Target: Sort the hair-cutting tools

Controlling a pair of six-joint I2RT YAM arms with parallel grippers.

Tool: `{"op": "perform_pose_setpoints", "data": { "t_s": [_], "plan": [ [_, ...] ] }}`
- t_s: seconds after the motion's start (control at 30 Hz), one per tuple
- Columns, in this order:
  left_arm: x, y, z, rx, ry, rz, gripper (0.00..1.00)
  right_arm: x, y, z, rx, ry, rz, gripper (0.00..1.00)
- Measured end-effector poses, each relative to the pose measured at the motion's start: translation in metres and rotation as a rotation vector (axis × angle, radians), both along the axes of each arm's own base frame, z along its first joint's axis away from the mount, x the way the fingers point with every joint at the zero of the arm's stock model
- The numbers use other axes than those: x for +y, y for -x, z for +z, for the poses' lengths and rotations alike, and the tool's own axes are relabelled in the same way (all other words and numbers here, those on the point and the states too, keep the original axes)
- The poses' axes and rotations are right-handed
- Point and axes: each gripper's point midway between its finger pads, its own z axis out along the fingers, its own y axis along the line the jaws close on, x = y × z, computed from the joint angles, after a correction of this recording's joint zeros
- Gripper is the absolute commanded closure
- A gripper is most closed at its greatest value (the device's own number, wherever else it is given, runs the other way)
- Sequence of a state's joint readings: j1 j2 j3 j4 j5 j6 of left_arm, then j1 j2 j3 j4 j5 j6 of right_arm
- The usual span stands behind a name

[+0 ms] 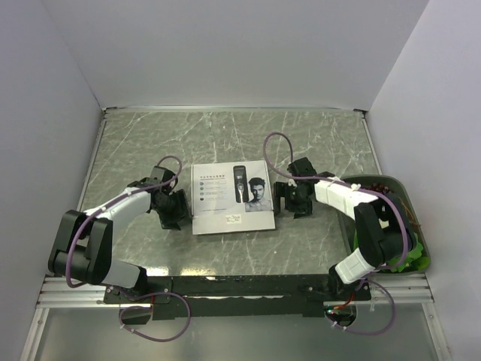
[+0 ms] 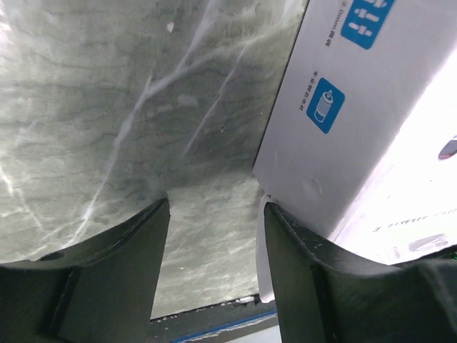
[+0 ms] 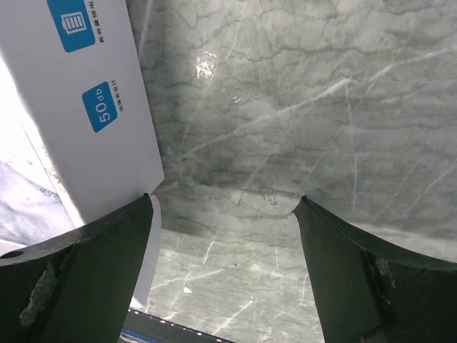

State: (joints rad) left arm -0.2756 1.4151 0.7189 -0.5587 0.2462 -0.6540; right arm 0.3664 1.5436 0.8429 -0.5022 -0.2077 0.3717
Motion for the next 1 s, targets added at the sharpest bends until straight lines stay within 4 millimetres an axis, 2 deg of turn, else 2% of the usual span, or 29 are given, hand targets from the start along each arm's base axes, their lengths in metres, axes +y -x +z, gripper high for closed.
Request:
{"op": "perform_pose_setpoints", "data": {
  "t_s": [0.5, 1.0],
  "plan": [
    [0.003, -0.019, 0.006, -0.075, -0.045, -0.021, 0.37, -0.007, -0.002, -0.002, -0.049, 0.060, -0.038, 0.07],
    [0.006, -0.042, 0.022, -0.137, -0.093, -0.028, 0.37, -0.015, -0.004, -0.003, -0.067, 0.112, -0.048, 0.06]
  ]
}}
